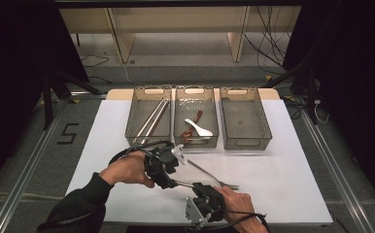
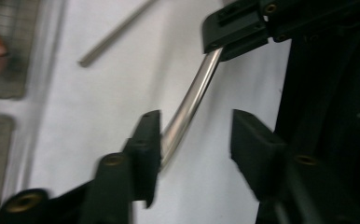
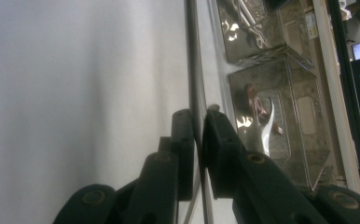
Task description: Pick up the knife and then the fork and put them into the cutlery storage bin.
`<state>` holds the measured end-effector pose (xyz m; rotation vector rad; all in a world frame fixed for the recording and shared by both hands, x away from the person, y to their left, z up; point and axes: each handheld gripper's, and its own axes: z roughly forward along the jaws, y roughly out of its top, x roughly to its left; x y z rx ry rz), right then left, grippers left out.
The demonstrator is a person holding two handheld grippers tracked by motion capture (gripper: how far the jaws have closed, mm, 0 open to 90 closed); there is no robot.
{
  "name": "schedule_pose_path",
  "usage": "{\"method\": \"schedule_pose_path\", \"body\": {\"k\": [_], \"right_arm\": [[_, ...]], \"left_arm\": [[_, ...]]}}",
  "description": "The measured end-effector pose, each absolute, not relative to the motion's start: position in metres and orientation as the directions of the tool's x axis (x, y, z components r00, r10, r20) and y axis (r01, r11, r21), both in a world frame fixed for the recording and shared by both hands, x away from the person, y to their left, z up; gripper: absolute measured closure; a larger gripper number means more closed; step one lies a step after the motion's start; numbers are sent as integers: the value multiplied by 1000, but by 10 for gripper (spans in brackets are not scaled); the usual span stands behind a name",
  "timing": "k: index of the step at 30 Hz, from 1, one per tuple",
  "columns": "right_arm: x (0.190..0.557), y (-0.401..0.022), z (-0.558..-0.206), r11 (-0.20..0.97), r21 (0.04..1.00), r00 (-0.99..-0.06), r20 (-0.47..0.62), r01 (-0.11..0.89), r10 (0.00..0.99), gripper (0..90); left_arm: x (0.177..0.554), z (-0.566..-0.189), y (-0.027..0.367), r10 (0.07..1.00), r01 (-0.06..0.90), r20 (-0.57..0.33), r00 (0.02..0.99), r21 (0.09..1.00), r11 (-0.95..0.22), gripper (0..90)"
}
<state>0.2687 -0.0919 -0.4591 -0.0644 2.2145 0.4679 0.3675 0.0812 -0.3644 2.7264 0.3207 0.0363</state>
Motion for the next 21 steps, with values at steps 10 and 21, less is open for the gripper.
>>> {"method": "schedule_pose_path", "body": {"k": [10, 21], "right_arm": [[277, -111, -448, 926, 353, -634, -749, -133, 195, 837], [307, -147, -430, 844, 533, -636, -629, 67, 448, 839]], "left_arm": [[374, -355, 122, 368, 328, -28, 929, 520, -789, 431], [358, -377, 155, 472, 432, -103, 876, 603, -670, 425]]}}
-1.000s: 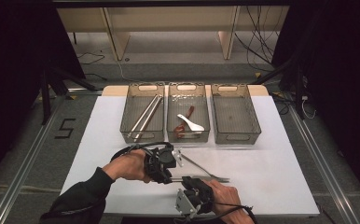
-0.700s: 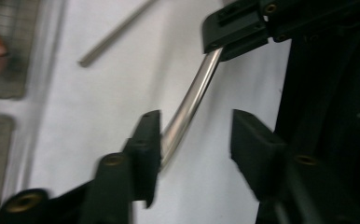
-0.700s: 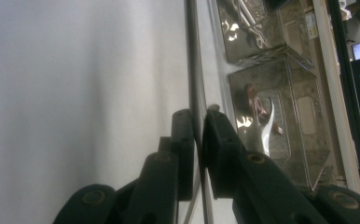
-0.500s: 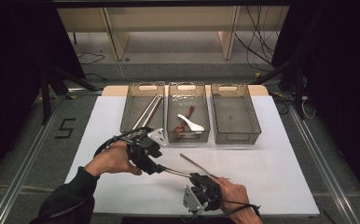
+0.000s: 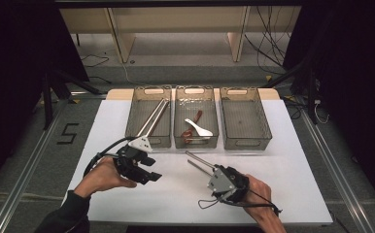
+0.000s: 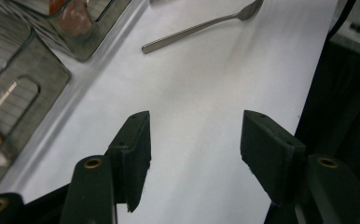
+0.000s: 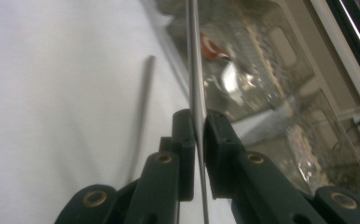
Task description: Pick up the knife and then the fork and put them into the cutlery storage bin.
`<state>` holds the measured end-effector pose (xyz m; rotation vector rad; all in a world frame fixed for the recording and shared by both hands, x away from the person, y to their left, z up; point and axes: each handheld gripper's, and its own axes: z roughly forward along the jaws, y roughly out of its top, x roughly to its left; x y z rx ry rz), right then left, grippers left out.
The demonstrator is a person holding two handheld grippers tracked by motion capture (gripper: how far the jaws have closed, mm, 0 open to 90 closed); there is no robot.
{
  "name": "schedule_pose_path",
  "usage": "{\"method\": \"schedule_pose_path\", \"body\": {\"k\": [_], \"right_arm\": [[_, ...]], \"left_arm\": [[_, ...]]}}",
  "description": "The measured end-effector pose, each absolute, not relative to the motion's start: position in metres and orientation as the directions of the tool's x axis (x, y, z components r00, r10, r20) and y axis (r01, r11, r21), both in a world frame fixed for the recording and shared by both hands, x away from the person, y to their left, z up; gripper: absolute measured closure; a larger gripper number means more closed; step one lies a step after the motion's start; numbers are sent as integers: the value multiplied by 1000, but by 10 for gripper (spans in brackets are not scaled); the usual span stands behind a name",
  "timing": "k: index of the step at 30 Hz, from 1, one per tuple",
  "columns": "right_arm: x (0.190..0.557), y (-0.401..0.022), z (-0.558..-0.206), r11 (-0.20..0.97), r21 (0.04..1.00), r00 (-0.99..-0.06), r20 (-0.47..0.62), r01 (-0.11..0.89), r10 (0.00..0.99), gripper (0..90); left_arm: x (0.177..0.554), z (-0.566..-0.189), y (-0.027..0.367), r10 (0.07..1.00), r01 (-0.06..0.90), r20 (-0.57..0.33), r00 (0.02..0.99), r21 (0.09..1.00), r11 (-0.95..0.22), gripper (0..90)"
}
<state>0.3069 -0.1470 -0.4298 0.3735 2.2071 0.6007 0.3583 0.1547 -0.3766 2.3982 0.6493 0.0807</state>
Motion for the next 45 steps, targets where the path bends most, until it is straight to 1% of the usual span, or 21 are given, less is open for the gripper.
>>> {"method": "schedule_pose_path", "body": {"k": [5, 8, 11, 17, 22, 31, 38, 45], "right_arm": [[322, -169, -416, 772, 618, -623, -550, 145, 557, 839], [332, -182, -409, 709, 678, -616, -477, 197, 627, 839], [343, -195, -402, 641, 727, -601, -404, 246, 690, 839], [368, -213, -388, 525, 791, -575, -280, 316, 769, 838], [392, -221, -381, 480, 798, -542, -238, 364, 806, 839], [430, -228, -375, 435, 784, -491, -193, 443, 849, 838], [457, -234, -376, 407, 759, -448, -170, 509, 878, 838], [480, -235, -377, 391, 727, -409, -164, 565, 897, 837]], "left_arm": [[352, -395, 168, 520, 492, -159, 839, 629, -602, 420], [349, -407, 172, 549, 519, -171, 818, 631, -577, 416], [345, -417, 175, 573, 535, -184, 799, 653, -536, 409], [338, -434, 177, 604, 544, -179, 776, 675, -499, 384], [335, -440, 184, 637, 547, -184, 749, 715, -436, 376], [328, -447, 189, 668, 537, -178, 723, 753, -380, 291], [323, -446, 194, 673, 514, -193, 714, 798, -316, 254], [322, -448, 196, 679, 511, -186, 710, 799, -315, 240]]}}
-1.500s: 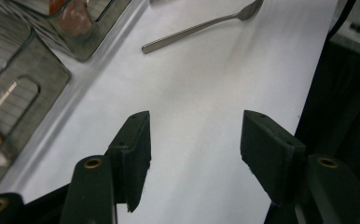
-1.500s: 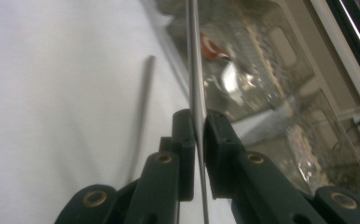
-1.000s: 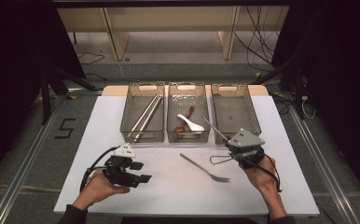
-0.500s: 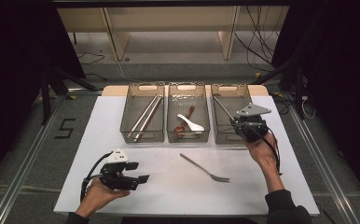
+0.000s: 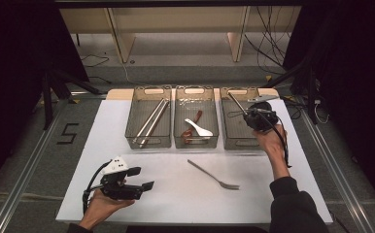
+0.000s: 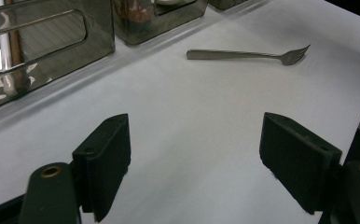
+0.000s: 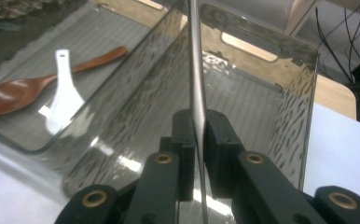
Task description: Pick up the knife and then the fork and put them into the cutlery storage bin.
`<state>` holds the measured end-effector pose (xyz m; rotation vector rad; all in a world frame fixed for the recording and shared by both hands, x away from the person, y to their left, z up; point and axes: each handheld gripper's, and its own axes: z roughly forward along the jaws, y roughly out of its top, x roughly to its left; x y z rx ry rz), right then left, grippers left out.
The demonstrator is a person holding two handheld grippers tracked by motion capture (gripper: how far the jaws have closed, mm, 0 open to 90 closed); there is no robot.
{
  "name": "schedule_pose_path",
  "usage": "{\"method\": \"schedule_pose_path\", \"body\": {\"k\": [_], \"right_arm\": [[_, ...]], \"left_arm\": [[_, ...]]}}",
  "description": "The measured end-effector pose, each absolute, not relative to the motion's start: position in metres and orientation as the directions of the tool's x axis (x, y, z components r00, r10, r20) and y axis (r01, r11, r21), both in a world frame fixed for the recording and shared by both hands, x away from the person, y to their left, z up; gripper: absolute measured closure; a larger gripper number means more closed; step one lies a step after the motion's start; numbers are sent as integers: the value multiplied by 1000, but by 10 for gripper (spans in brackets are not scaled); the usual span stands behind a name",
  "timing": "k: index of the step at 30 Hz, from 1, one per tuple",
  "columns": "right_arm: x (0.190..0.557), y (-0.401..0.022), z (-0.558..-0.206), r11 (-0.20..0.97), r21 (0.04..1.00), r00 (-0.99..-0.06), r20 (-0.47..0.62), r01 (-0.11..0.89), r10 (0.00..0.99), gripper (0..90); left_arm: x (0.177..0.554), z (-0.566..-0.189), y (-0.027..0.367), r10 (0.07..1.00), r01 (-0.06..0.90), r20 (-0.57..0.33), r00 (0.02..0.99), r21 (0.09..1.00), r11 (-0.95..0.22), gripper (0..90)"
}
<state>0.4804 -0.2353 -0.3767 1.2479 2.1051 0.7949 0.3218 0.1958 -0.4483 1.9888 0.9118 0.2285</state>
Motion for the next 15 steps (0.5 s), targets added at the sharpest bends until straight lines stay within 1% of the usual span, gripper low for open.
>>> {"method": "schedule_pose_path", "body": {"k": [7, 15], "right_arm": [[499, -235, -382, 377, 695, -378, -160, 613, 912, 836], [511, -234, -391, 367, 662, -356, -159, 653, 921, 836]], "left_arm": [[321, -450, 194, 679, 513, -185, 710, 797, -319, 238], [321, -450, 195, 675, 512, -179, 716, 792, -332, 237]]}}
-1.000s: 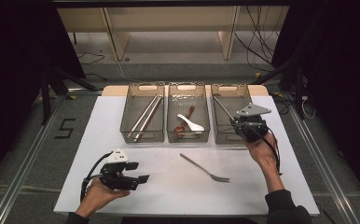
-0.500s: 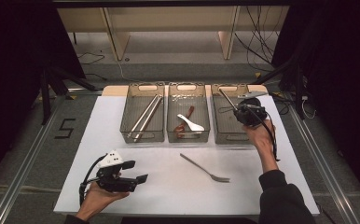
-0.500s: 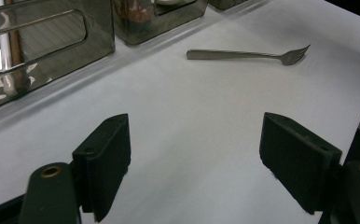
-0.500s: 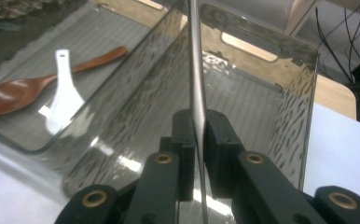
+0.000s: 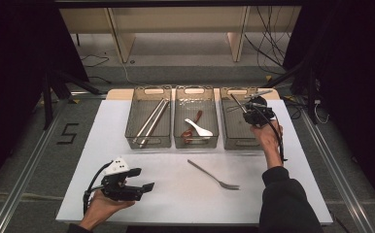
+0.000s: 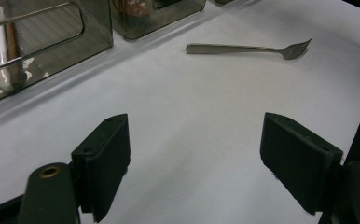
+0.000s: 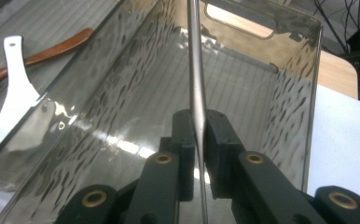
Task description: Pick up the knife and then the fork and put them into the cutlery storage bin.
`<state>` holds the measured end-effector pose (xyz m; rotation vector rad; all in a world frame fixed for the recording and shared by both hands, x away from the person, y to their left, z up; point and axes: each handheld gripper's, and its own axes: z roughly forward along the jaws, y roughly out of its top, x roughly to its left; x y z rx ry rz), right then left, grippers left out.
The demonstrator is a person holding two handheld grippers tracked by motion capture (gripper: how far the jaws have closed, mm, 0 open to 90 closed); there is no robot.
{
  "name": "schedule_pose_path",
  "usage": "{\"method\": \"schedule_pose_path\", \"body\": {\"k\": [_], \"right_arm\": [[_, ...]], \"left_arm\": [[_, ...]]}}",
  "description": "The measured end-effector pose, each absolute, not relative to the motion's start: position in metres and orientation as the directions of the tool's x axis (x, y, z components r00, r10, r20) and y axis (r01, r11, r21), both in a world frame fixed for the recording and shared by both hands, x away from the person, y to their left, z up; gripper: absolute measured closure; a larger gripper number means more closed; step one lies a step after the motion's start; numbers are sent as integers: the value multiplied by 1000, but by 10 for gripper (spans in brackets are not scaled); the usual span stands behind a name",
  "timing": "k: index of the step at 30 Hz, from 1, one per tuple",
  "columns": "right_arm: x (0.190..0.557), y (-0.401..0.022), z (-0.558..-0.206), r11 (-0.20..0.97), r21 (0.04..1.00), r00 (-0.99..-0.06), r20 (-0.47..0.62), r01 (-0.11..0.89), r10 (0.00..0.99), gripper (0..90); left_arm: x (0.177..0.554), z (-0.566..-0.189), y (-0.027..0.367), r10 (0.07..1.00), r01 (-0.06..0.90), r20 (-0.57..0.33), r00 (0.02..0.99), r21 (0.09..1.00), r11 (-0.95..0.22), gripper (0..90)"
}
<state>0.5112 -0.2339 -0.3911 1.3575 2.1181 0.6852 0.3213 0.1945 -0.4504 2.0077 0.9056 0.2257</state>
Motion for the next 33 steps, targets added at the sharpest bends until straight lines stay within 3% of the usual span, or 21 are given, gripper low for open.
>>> {"method": "schedule_pose_path", "body": {"k": [9, 12, 22, 33], "right_arm": [[520, -229, -401, 390, 628, -358, -185, 673, 915, 819], [520, -227, -399, 395, 643, -365, -187, 656, 912, 663], [499, -224, -377, 392, 699, -447, -114, 599, 887, 461], [449, -208, -362, 406, 731, -573, -25, 549, 819, 375]], "left_arm": [[321, -450, 194, 672, 512, -181, 719, 791, -335, 238], [321, -450, 194, 672, 512, -182, 718, 792, -333, 238], [321, -450, 195, 678, 516, -185, 711, 792, -325, 233], [321, -449, 197, 683, 509, -188, 706, 805, -304, 222]]}}
